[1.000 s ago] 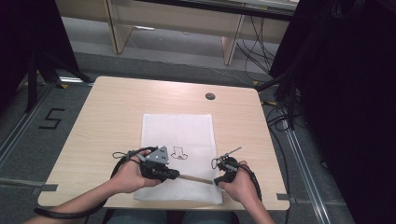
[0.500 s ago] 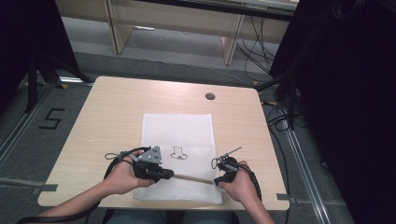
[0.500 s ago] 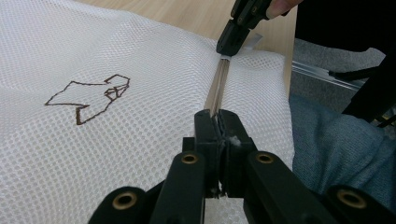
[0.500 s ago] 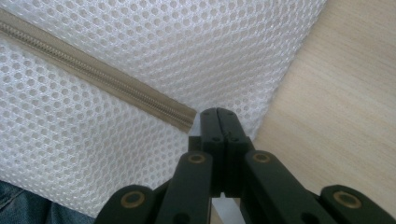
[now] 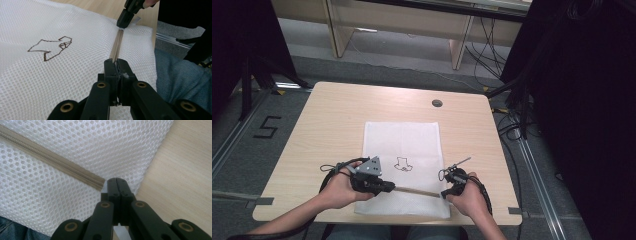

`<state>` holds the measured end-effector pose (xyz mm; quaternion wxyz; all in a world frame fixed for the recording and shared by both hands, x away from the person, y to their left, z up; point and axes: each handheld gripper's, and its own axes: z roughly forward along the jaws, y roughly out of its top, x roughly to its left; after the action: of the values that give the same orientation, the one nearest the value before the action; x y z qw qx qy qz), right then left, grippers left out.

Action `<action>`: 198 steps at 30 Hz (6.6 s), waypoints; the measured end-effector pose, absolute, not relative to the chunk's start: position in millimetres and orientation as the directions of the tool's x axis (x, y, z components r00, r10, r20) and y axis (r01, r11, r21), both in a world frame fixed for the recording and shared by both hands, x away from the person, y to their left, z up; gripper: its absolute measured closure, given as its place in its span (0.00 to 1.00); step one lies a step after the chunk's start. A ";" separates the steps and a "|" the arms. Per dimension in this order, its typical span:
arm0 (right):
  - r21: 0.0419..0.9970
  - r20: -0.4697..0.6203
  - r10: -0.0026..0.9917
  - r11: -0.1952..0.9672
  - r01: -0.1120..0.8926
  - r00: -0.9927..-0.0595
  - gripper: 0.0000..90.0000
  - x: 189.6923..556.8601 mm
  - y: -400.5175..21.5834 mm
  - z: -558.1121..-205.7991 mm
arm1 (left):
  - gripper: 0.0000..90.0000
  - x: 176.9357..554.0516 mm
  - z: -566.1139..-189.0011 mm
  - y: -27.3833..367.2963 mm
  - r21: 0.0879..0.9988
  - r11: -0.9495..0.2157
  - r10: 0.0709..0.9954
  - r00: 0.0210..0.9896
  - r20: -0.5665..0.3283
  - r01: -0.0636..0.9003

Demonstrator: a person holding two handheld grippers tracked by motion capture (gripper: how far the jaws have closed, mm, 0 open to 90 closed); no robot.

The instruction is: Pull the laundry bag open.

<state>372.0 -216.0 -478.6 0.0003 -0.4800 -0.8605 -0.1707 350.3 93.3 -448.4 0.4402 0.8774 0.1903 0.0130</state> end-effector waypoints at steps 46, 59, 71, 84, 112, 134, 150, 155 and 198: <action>0.301 0.167 0.824 0.481 0.824 -0.542 1.00 371.9 -216.5 -479.0 | 0.97 347.4 -448.7 109.2 0.781 -0.523 0.363 0.918 -0.159 0.341; 0.307 0.164 0.819 0.488 0.817 -0.550 1.00 372.2 -217.4 -479.7 | 0.97 347.9 -449.0 112.7 0.776 -0.536 0.362 0.921 -0.146 0.334; 0.305 0.170 0.829 0.470 0.828 -0.533 1.00 371.5 -216.0 -479.5 | 0.97 346.9 -450.1 118.4 0.779 -0.522 0.368 0.916 -0.161 0.347; 0.292 0.182 0.838 0.453 0.842 -0.514 1.00 370.7 -215.0 -478.8 | 0.97 347.8 -449.4 127.4 0.777 -0.536 0.371 0.919 -0.135 0.330; 0.305 0.167 0.827 0.474 0.826 -0.537 1.00 371.7 -215.9 -479.5 | 0.97 346.1 -450.3 131.3 0.778 -0.518 0.389 0.908 -0.157 0.356; 0.306 0.170 0.828 0.470 0.828 -0.534 1.00 371.6 -216.3 -479.6 | 0.97 344.3 -452.3 137.4 0.785 -0.502 0.398 0.902 -0.164 0.364; 0.289 0.172 0.834 0.465 0.837 -0.524 1.00 371.3 -215.9 -478.5 | 0.97 342.6 -457.1 140.5 0.780 -0.515 0.395 0.906 -0.154 0.357; 0.298 0.168 0.827 0.476 0.827 -0.537 1.00 372.1 -216.6 -479.2 | 0.97 342.4 -456.1 142.4 0.777 -0.517 0.406 0.902 -0.145 0.358; 0.311 0.168 0.815 0.490 0.815 -0.554 1.00 372.8 -218.8 -480.1 | 0.97 345.4 -454.5 164.2 0.777 -0.486 0.431 0.883 -0.186 0.401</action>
<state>372.8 -218.8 -480.1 -0.0008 -0.4720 -0.8631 -0.1797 345.4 164.2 -454.5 0.4460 0.8617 0.2413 0.0171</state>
